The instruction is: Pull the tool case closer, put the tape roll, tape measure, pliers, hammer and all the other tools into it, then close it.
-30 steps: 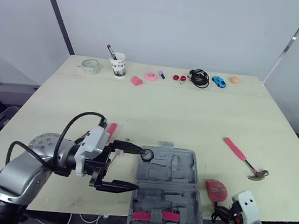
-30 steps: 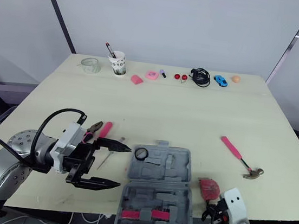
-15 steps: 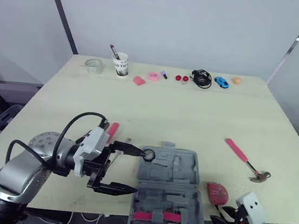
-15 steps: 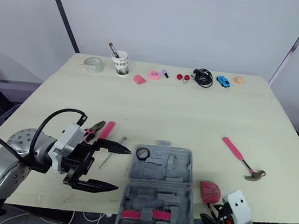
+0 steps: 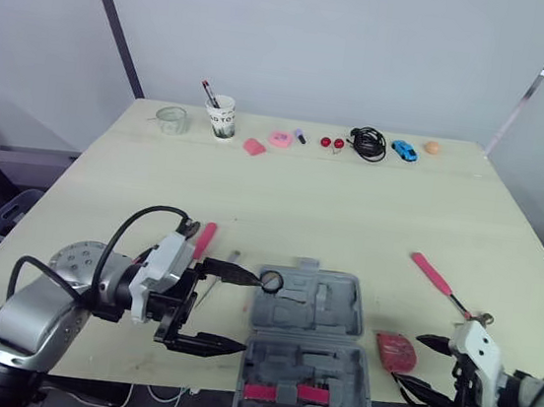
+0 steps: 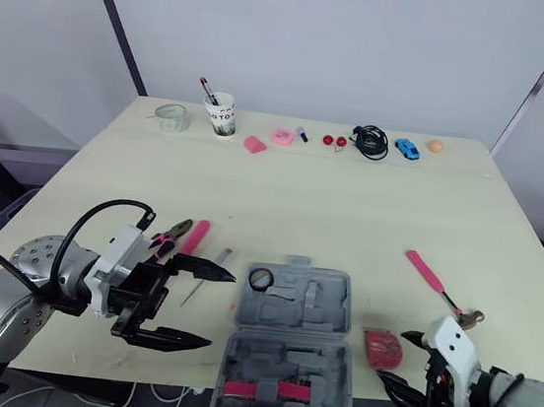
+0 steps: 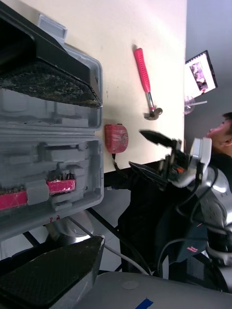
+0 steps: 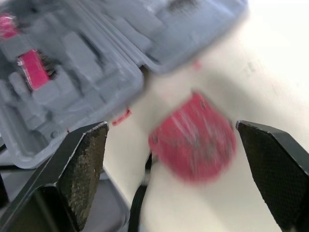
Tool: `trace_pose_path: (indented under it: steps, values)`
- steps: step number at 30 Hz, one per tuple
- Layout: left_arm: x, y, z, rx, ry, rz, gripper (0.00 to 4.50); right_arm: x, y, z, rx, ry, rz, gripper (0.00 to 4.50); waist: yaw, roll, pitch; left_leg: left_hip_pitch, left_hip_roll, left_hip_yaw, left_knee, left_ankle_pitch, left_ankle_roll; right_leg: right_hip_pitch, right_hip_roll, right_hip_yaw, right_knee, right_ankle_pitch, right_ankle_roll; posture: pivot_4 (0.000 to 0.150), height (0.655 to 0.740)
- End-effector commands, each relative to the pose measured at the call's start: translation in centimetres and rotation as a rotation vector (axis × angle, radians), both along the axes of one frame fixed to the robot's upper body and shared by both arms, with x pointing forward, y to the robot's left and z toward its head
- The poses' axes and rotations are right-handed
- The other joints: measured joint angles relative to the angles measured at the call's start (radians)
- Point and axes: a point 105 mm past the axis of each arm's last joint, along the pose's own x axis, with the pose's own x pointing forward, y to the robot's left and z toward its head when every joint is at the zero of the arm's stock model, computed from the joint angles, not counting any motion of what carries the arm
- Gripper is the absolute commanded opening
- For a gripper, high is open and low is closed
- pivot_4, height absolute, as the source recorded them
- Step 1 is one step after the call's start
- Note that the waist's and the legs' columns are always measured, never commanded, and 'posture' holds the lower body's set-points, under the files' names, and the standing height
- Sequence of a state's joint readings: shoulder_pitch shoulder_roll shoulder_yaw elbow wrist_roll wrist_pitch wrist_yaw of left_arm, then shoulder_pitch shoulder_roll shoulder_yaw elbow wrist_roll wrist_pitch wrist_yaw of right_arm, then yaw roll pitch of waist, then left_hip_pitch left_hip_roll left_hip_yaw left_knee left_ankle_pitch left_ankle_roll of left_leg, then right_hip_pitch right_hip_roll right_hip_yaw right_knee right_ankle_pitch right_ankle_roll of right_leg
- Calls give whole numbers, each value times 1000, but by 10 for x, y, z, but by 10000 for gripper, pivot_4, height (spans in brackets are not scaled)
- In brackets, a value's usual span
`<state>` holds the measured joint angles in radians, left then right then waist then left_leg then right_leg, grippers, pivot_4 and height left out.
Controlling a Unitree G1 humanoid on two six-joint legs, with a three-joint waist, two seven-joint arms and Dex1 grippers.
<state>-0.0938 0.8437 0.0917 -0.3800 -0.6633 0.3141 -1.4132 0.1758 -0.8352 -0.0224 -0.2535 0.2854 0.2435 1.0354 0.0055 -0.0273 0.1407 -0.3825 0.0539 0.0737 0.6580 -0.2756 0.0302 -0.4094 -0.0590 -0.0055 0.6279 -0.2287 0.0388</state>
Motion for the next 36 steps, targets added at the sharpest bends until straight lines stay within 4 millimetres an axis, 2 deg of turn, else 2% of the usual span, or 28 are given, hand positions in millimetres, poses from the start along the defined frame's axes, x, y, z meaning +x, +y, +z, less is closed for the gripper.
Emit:
trace_pose_path:
  steps: [1,7,12,20,36]
  values:
    - [-3,0,4,1,-39,2,45000,5,-6,1,-95,-27,135,44506,5,0,0,0,0,0,0,0,0,0,0,0,0,0,0,1500,7400]
    - [-5,-2,3,-7,-43,17,45000,17,-13,-3,-218,-20,297,44506,9,1,1,-1,1,-1,5,0,0,1,6,4,1,0,0,1500,7400]
    - [-3,-1,3,-6,-53,29,45000,25,-7,-2,-262,0,347,44506,8,1,1,-2,2,0,10,0,0,1,6,5,5,0,0,1500,7400]
    - [-4,0,2,-6,-49,46,45000,39,4,-4,-294,-15,340,44506,8,1,1,-1,2,0,11,0,0,0,6,5,9,0,-1,1500,7400]
    - [-3,2,2,3,-50,44,45000,50,2,-25,-329,17,340,44506,6,1,1,-1,2,0,11,0,0,0,6,6,10,0,-1,1500,7400]
